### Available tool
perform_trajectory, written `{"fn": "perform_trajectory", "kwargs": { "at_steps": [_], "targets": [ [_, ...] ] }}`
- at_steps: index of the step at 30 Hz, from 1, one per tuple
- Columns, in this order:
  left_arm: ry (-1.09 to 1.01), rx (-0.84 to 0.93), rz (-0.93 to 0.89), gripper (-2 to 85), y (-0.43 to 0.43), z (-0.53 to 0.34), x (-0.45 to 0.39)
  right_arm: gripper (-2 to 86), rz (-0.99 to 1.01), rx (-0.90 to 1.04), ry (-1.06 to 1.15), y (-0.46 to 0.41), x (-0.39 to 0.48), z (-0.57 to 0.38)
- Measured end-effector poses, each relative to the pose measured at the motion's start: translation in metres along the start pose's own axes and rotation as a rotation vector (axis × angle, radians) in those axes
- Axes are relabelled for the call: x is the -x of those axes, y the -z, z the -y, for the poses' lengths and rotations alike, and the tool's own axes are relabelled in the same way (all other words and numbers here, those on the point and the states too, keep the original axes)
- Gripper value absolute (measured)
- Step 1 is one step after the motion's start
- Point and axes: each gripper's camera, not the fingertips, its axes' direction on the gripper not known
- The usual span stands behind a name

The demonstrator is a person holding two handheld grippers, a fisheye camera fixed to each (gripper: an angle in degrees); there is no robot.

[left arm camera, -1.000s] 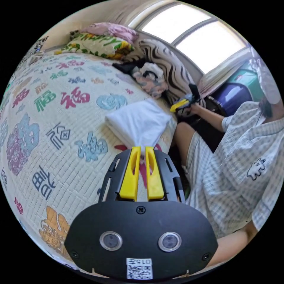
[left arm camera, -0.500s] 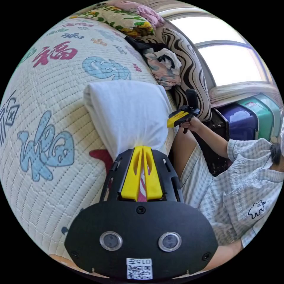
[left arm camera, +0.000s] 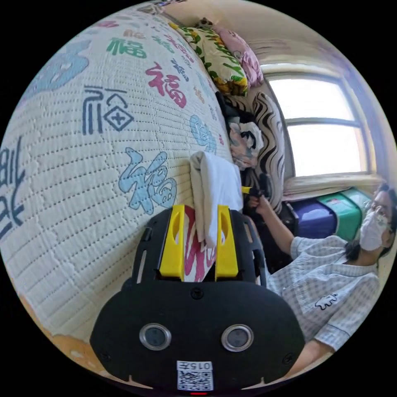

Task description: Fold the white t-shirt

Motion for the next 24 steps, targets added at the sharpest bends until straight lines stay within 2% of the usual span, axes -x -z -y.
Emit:
{"fn": "perform_trajectory", "kwargs": {
  "at_steps": [5, 7, 12, 15, 18, 24],
  "targets": [
    [0.006, -0.03, -0.217, 10.3, 0.01, 0.02, -0.031, 10.5, 0.241, -0.012, 0.002, -0.046, -0.053, 0.028],
    [-0.006, 0.002, -0.221, 9.8, 0.011, 0.029, -0.05, 8.7, 0.354, 0.014, 0.009, -0.076, -0.071, 0.044],
    [-0.032, 0.045, -0.196, 6.6, 0.029, 0.038, -0.104, 5.5, 0.344, 0.062, 0.035, -0.121, -0.088, 0.064],
    [-0.02, 0.067, -0.241, 4.9, 0.051, 0.034, -0.131, 4.8, 0.31, 0.046, 0.027, -0.136, -0.094, 0.066],
    [-0.038, 0.041, -0.268, 4.3, 0.094, 0.018, -0.169, 4.6, 0.273, 0.039, 0.072, -0.155, -0.079, 0.07],
    [-0.077, -0.18, -0.235, 3.8, 0.281, -0.069, -0.242, 4.5, 0.366, 0.113, 0.245, -0.257, 0.001, 0.115]
  ]
}}
